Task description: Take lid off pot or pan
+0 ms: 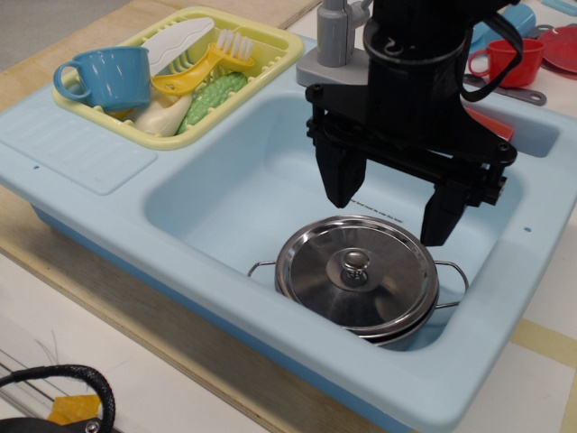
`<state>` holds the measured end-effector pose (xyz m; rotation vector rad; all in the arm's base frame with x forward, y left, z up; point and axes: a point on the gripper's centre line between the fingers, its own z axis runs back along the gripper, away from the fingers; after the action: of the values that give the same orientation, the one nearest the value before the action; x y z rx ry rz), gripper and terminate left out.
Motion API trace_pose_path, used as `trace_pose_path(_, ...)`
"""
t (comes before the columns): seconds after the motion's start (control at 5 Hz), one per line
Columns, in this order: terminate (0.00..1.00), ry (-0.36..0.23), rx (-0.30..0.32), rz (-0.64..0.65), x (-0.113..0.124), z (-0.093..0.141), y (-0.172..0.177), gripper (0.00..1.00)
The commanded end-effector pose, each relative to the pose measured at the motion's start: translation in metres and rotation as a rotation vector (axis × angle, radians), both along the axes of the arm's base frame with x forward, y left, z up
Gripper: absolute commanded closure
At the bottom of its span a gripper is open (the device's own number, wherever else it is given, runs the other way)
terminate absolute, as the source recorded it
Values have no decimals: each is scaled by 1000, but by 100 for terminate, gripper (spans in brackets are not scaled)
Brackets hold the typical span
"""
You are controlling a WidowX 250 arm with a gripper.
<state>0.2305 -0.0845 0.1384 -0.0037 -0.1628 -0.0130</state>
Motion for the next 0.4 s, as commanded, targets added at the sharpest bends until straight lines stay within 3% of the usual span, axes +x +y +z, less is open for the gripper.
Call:
trace_pose_path(0.0,0,0,0,0,0,0,0,0)
trace_pose_path(0.2,0,-8,9,72,-4,-12,6,0)
